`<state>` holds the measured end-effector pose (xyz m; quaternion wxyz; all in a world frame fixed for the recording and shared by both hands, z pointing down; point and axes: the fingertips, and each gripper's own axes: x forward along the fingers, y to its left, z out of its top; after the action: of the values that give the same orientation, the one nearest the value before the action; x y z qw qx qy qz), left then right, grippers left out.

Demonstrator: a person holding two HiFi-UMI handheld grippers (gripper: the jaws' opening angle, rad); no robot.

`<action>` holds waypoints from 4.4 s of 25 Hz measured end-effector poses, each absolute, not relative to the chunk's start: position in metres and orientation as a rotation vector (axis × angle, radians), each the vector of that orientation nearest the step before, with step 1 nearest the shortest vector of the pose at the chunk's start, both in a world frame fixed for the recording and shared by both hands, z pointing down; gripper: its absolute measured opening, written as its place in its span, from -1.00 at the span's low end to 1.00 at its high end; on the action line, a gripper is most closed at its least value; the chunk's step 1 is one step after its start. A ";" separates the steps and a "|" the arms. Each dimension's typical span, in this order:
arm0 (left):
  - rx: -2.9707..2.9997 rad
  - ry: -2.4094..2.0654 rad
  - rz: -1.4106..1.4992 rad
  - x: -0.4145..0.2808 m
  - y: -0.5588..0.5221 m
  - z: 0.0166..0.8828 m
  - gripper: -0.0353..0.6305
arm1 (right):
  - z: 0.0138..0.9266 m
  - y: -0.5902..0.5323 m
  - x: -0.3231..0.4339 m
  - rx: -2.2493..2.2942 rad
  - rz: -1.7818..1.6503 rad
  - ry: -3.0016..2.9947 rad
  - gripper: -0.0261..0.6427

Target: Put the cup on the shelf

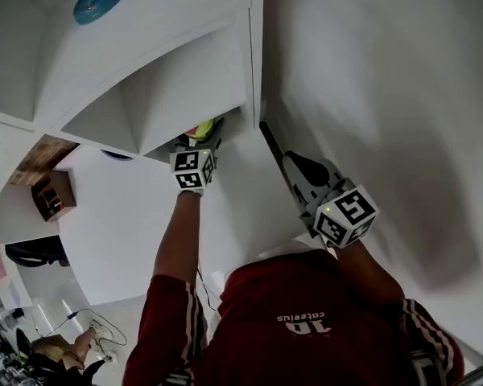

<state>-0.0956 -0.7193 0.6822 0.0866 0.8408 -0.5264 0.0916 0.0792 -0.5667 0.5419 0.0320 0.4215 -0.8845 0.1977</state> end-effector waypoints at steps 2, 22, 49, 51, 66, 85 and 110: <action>2.521 -1.569 0.306 -0.095 -0.715 0.683 0.37 | 0.538 -0.564 0.077 1.290 0.599 -2.723 -0.91; 2.429 -1.598 0.351 -0.104 -0.699 0.691 0.47 | 0.508 -0.531 0.084 1.292 0.479 -2.729 -0.91; 2.463 -1.511 0.286 -0.107 -0.499 0.635 0.39 | 0.471 -0.415 0.068 1.388 0.505 -2.794 -0.91; 2.476 -1.502 0.275 -0.114 -0.472 0.625 0.39 | 0.467 -0.395 0.062 1.381 0.532 -2.797 -0.91; 2.546 -1.552 0.215 -0.185 -0.291 0.557 0.37 | 0.436 -0.282 0.027 1.363 0.409 -2.812 -0.91; 2.666 -1.846 0.058 -0.299 -0.166 0.415 0.24 | 0.373 -0.239 -0.005 1.371 0.167 -2.921 -0.91; 2.630 -1.984 -0.016 -0.322 -0.135 0.346 -0.39 | 0.344 -0.228 -0.036 1.265 0.074 -2.977 -0.91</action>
<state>-0.3218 -0.1354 0.3456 -0.0763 0.7959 -0.6006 -0.0049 -0.0359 -0.2276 0.3444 -0.0467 0.3905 -0.9191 0.0228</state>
